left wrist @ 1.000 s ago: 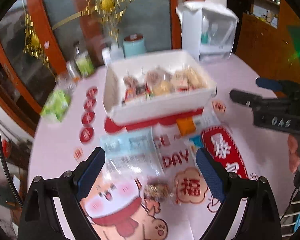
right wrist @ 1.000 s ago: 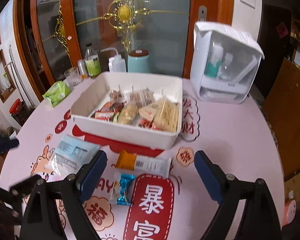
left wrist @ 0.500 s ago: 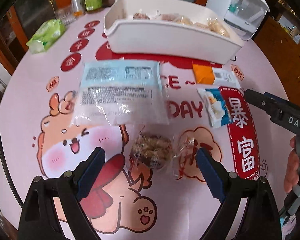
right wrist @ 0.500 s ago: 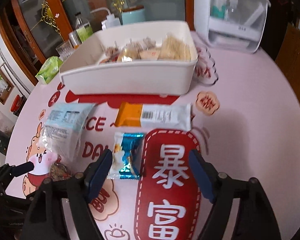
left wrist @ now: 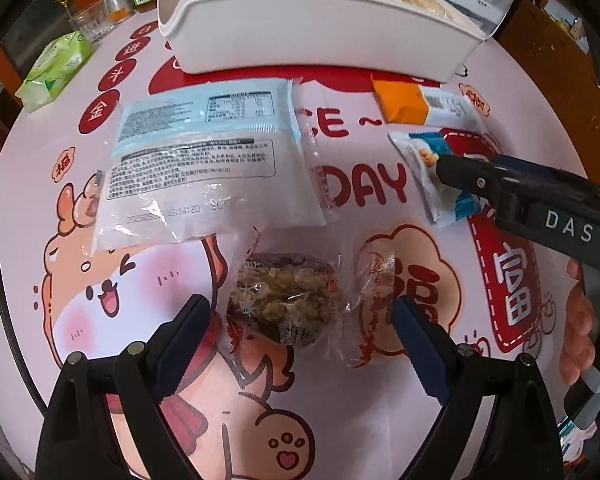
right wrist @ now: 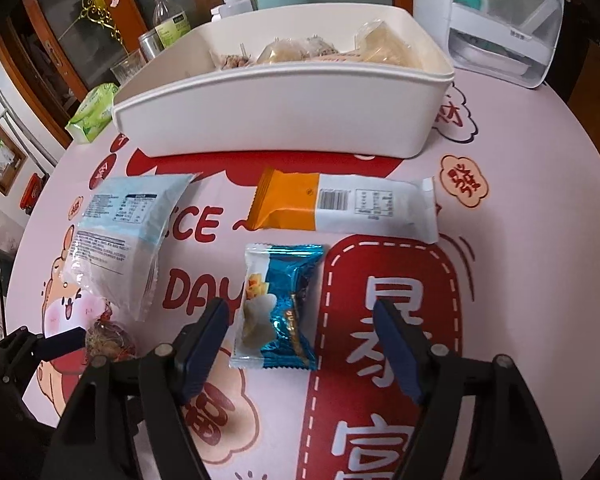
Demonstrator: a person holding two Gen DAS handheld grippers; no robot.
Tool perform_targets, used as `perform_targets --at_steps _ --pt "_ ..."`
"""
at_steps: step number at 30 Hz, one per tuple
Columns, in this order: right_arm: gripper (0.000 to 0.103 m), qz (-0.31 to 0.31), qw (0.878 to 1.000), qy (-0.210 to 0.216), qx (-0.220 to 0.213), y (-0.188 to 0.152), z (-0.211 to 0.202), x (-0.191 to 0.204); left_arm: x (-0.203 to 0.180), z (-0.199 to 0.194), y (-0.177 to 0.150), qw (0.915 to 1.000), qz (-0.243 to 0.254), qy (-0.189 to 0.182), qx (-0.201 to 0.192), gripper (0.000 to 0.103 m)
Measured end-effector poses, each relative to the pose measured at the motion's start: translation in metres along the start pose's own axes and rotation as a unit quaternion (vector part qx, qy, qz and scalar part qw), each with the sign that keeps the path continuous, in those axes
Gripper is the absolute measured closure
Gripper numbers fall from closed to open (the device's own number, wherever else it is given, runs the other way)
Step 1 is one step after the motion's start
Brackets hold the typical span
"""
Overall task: Organize snacks
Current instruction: 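Grasp clear nut bag with left tool while right tool grasps blue biscuit packet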
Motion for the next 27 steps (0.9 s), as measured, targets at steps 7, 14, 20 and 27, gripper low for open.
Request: perform_targets --at_steps 7,14,20,27 --pt "0.046 -0.014 1.0 -0.015 0.014 -0.008 0.015 0.007 -0.002 0.01 -0.001 0.9999 0.007 -0.009 0.009 0.017" --pt "0.057 -0.041 0.998 -0.041 0.002 -0.013 0.019 0.01 -0.001 0.012 0.003 0.9999 0.014 0.001 0.002 0.027" --pt "0.065 -0.036 0.998 -0.045 -0.003 -0.012 0.016 0.007 0.002 0.01 0.004 0.9997 0.013 0.019 -0.01 0.039" --pt "0.074 -0.032 0.999 -0.025 0.004 -0.013 0.012 0.007 0.002 0.006 -0.002 0.9998 0.003 0.016 -0.011 0.042"
Point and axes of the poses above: each gripper's, at about its wrist camera, not at the fingertips, and z roughly the way its jaws point, x to its left, y to its top, the point moved 8 cm from there along z, roughly the way its jaws point, and after that the axes turned 6 degrees about -x, right-handed, at the moved point
